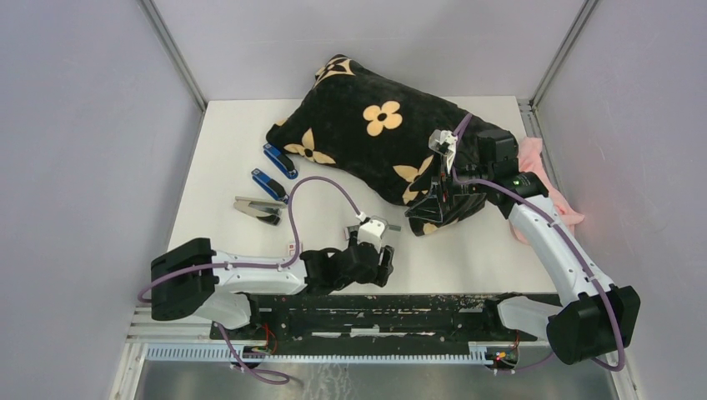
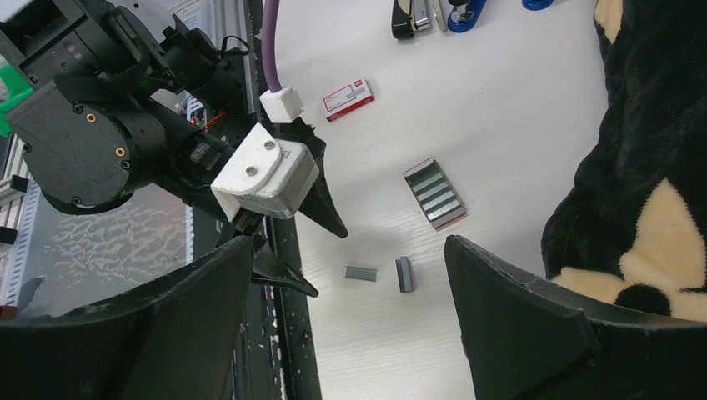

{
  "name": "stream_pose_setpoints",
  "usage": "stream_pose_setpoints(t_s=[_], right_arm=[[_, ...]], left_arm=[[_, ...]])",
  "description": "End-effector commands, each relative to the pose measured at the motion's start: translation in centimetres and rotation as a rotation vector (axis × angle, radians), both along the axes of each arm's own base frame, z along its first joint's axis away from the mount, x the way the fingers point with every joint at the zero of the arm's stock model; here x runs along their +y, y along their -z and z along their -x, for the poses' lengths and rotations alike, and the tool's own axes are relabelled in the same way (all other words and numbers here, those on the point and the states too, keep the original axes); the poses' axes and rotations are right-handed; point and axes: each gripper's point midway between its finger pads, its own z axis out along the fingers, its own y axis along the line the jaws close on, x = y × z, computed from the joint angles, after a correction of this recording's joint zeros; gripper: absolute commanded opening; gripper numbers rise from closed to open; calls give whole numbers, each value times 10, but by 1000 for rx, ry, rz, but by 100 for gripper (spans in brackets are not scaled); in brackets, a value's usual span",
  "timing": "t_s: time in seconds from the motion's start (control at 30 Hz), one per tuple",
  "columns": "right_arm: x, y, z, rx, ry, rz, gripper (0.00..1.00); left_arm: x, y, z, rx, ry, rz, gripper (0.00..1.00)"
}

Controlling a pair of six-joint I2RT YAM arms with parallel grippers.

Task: Unload the staples from the stapler
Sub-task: Pick up the staple from the center of the board.

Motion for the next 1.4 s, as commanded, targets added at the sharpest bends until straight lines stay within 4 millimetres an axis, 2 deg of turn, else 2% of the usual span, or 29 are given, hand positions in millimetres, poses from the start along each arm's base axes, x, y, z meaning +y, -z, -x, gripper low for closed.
stream_pose_setpoints(t_s=[0.0, 0.2, 0.4, 0.6, 1.1, 1.23, 1.37], right_arm=[[0, -18, -4, -67, -4, -17, 91], [1, -18, -4, -62, -5, -16, 91], [1, -18, -4, -56, -5, -15, 91], [-1, -20, -4, -64, 4, -10, 91], [-4, -19, -7, -59, 21, -10, 91], [-3, -19, -7, -54, 18, -10, 91], [-3, -18, -7, -50, 17, -10, 91]], left_arm=[[-10, -19, 0, -64, 61, 92, 74], [-10, -20, -3, -42, 72, 105, 75], [4, -17, -14, -26, -11, -58, 73], [6, -22, -16, -33, -19, -64, 73], [-4, 14, -16, 7, 5, -158, 64], [-9, 20, -14, 25, 23, -171, 58], [-15, 22, -13, 37, 36, -177, 57]])
